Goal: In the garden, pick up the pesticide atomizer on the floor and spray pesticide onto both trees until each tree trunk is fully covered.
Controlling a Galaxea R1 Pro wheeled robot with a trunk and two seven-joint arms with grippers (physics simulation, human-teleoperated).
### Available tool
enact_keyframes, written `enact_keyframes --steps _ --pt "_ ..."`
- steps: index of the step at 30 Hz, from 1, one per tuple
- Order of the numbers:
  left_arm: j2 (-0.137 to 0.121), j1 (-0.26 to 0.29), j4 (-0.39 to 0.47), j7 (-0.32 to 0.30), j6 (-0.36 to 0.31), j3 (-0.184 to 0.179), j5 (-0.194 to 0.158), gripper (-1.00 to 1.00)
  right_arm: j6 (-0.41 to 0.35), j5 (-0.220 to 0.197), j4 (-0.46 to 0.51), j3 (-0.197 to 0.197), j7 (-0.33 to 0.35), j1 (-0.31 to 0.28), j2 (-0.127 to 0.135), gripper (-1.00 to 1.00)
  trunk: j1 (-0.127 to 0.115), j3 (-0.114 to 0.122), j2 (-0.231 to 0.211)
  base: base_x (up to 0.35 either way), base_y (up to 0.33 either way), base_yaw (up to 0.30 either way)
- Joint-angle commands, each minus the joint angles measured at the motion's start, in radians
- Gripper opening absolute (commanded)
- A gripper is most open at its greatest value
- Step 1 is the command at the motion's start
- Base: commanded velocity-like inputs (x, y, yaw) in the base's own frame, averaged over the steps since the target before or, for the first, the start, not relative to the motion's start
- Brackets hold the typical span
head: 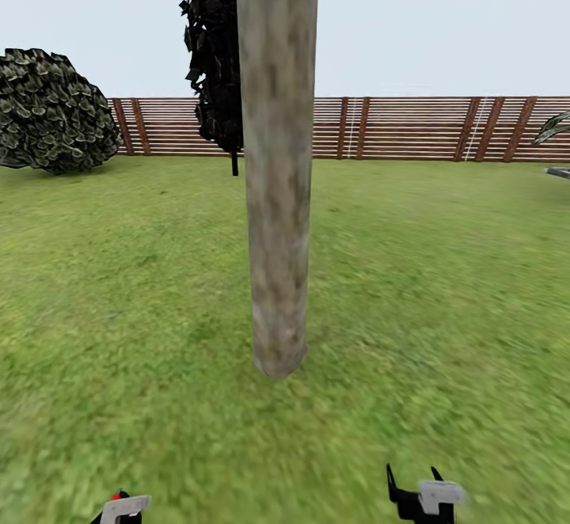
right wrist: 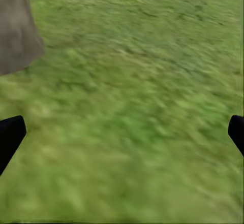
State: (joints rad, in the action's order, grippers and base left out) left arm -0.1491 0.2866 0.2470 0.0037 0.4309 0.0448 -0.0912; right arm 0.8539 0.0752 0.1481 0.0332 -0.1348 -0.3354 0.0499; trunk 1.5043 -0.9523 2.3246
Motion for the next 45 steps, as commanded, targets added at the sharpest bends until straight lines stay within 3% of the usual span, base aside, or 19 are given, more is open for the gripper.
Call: enact_keyframes --steps 1,2,4,6,8,11,15,18,23,26,31,34,35,37,40,45 --pt "-0.001 0.003 0.0 -0.002 0.0 -0.003 -0.004 -1.0 -0.001 0.036 0.001 -0.013 -0.004 -0.001 0.001 1.0 0.0 -0.001 0.0 0.011 -0.008 0.0" --pt "-0.004 0.008 0.001 -0.005 -0.004 -0.005 0.008 -1.0 -0.009 0.103 0.015 -0.047 -0.002 -0.001 0.002 1.0 0.0 -0.001 0.0 0.005 -0.003 0.0" --pt "-0.014 0.012 0.002 -0.021 -0.004 -0.012 0.036 -1.0 -0.023 0.192 0.048 -0.083 0.02 0.0 0.002 1.0 0.0 -0.001 0.0 0.002 -0.002 0.0" --pt "-0.031 0.014 0.017 -0.111 -0.004 -0.067 0.17 -1.0 -0.072 0.352 0.136 -0.115 0.124 -0.001 0.0 1.0 0.0 -0.001 0.0 0.0 0.0 0.0" --pt "-0.055 0.025 0.025 -0.236 -0.007 -0.091 0.295 -1.0 -0.188 0.43 0.202 -0.123 0.256 -0.018 0.0 1.0 0.0 -0.001 0.0 0.0 0.0 0.0" --pt "-0.085 0.092 0.028 -0.453 -0.012 -0.103 0.398 -1.0 -0.327 0.463 0.295 -0.126 0.46 -0.069 -0.001 1.0 0.0 -0.001 0.0 0.0 0.0 0.0" --pt "-0.116 0.201 0.03 -0.783 -0.04 -0.107 0.499 -1.0 -0.416 0.475 0.383 -0.127 0.753 -0.139 -0.002 1.0 0.0 -0.001 0.0 0.0 0.0 0.0" --pt "-0.118 0.247 0.033 -0.882 -0.076 -0.109 0.607 -1.0 -0.431 0.479 0.396 -0.129 0.882 -0.18 -0.008 1.0 0.0 -0.001 0.0 0.0 0.0 0.0" --pt "-0.104 0.288 0.058 -0.984 -0.216 -0.106 0.864 -1.0 -0.435 0.481 0.4 -0.131 1.067 -0.22 -0.032 1.0 0.0 -0.001 0.0 0.0 0.0 0.0" --pt "-0.101 0.293 0.076 -1.003 -0.24 -0.107 0.914 -1.0 -0.435 0.482 0.402 -0.131 1.091 -0.224 -0.051 1.0 0.0 -0.001 0.0 0.0 0.0 0.0" --pt "-0.071 0.296 0.098 -1.072 -0.247 -0.109 0.926 -1.0 -0.436 0.48 0.401 -0.133 1.102 -0.226 -0.076 1.0 0.0 -0.001 0.0 0.0 0.0 0.0" --pt "-0.045 0.296 0.107 -1.088 -0.248 -0.11 0.943 -1.0 -0.436 0.499 0.4 -0.141 1.107 -0.226 -0.11 1.0 0.0 -0.001 0.0 0.0 0.0 0.0" --pt "-0.038 0.296 0.108 -1.09 -0.248 -0.11 0.958 -1.0 -0.437 0.516 0.399 -0.151 1.108 -0.226 -0.12 -1.0 0.0 -0.001 0.0 0.0 0.0 0.0" --pt "-0.026 0.296 0.11 -1.093 -0.253 -0.11 0.999 -1.0 -0.437 0.548 0.398 -0.175 1.107 -0.226 -0.133 -1.0 0.0 -0.001 0.0 0.0 0.0 0.0" --pt "-0.006 0.296 0.11 -1.095 -0.257 -0.111 1.027 -1.0 -0.437 0.565 0.397 -0.187 1.108 -0.226 -0.139 -1.0 0.0 -0.001 0.0 0.0 0.0 0.0" --pt "0.015 0.296 0.136 -1.096 -0.253 -0.111 1.033 -1.0 -0.45 0.573 0.398 -0.191 1.106 -0.226 -0.142 -1.0 0.0 -0.001 0.0 0.0 0.0 0.0"
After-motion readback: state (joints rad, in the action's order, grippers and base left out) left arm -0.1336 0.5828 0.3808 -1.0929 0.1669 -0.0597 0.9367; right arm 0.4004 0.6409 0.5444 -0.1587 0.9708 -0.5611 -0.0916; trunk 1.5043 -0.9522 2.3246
